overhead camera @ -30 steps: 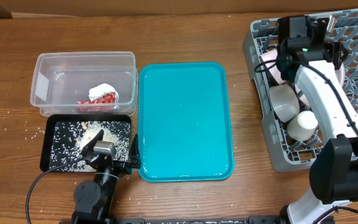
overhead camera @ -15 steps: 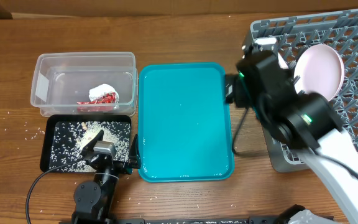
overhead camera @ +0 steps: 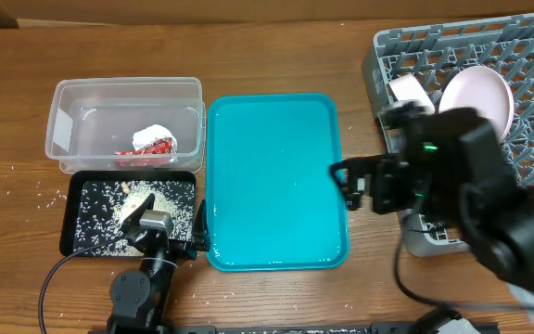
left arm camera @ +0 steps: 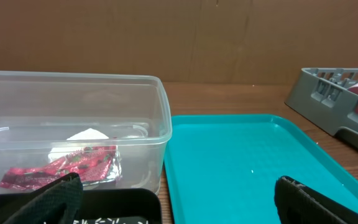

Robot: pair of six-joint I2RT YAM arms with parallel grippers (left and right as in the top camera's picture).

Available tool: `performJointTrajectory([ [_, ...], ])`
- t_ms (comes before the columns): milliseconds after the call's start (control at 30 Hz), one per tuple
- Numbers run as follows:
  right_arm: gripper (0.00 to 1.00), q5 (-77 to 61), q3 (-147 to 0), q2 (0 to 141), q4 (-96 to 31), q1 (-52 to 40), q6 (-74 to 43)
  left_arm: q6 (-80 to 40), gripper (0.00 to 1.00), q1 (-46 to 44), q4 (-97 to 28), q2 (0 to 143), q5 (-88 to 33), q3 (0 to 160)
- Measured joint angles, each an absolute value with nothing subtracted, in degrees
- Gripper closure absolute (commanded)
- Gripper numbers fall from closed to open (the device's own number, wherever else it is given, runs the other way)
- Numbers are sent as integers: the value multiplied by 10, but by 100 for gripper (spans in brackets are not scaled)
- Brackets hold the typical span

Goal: Sort waste into correct bins and load items into the dishwasher
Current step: 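Stand the plate upright in the rack and withdraw the right gripper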

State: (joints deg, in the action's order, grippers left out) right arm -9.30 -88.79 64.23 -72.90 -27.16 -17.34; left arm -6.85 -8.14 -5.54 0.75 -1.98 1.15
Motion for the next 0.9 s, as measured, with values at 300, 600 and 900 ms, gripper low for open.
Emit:
performJointTrajectory([
  [300,0,-78,-798,459,-609,-187,11,-69,0,-81,-55,8,-20,11],
  [600,0,-76,-363,202,-341,-161,5,-69,0,-81,-55,8,-20,11],
  [900,0,-77,-88,10,-148,-130,-85,-69,0,-81,-55,8,-20,11],
])
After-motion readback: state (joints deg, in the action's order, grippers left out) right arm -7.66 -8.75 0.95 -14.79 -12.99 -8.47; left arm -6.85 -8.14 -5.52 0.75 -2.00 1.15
